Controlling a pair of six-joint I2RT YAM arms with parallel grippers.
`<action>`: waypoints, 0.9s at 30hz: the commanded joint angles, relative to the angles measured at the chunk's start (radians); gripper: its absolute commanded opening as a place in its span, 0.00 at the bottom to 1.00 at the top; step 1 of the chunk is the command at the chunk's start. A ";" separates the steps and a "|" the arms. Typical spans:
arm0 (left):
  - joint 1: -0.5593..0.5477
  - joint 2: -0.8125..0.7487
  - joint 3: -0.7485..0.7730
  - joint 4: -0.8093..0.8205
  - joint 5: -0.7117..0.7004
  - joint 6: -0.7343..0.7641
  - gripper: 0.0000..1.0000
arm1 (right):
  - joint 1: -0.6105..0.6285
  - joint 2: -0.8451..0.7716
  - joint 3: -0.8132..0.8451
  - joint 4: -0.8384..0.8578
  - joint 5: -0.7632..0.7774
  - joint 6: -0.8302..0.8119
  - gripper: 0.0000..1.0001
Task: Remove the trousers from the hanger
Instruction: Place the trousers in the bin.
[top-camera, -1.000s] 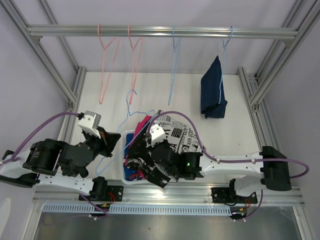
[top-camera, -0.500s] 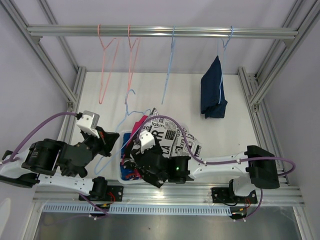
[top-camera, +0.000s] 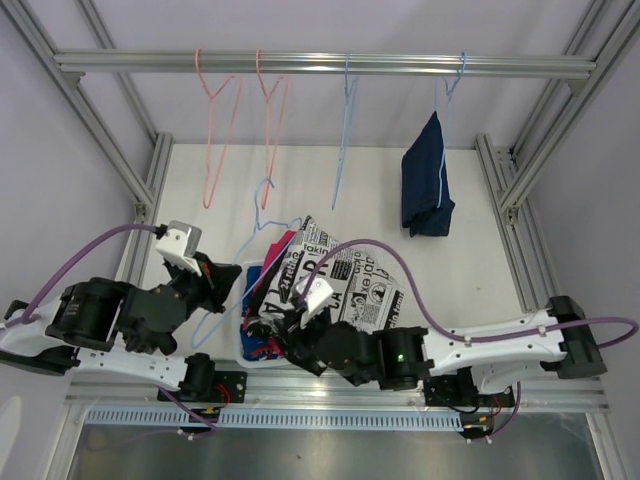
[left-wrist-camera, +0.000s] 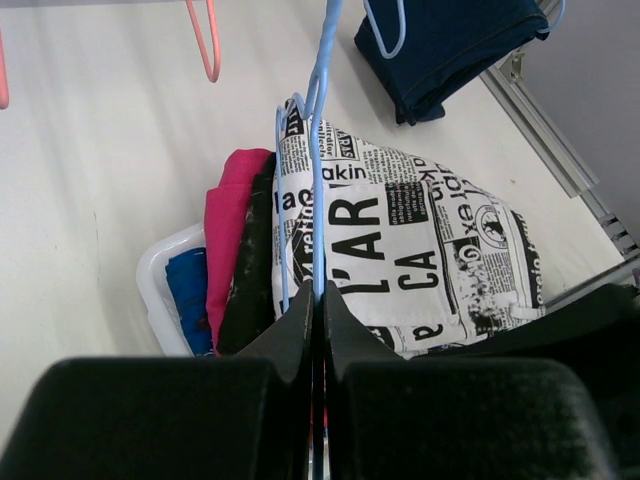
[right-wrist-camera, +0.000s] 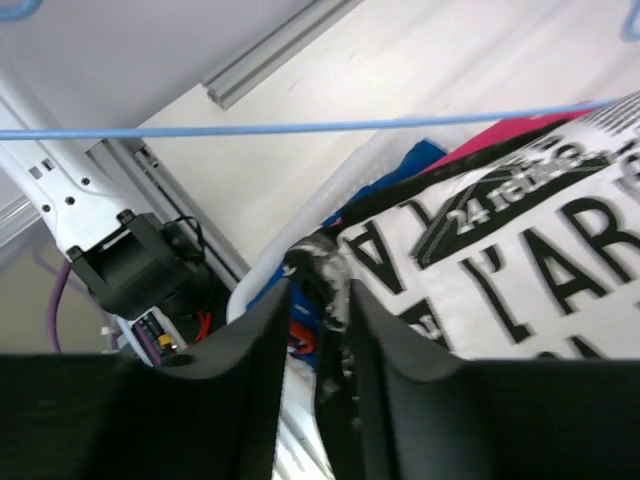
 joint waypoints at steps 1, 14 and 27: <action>-0.006 0.016 0.019 0.047 -0.007 0.023 0.01 | -0.017 -0.067 -0.047 0.022 0.046 0.021 0.29; -0.006 0.034 0.005 0.044 0.036 0.025 0.01 | -0.158 0.167 -0.224 0.175 -0.126 0.208 0.12; -0.005 0.057 -0.022 0.030 0.076 -0.026 0.01 | -0.049 -0.102 -0.041 -0.040 0.091 0.006 0.14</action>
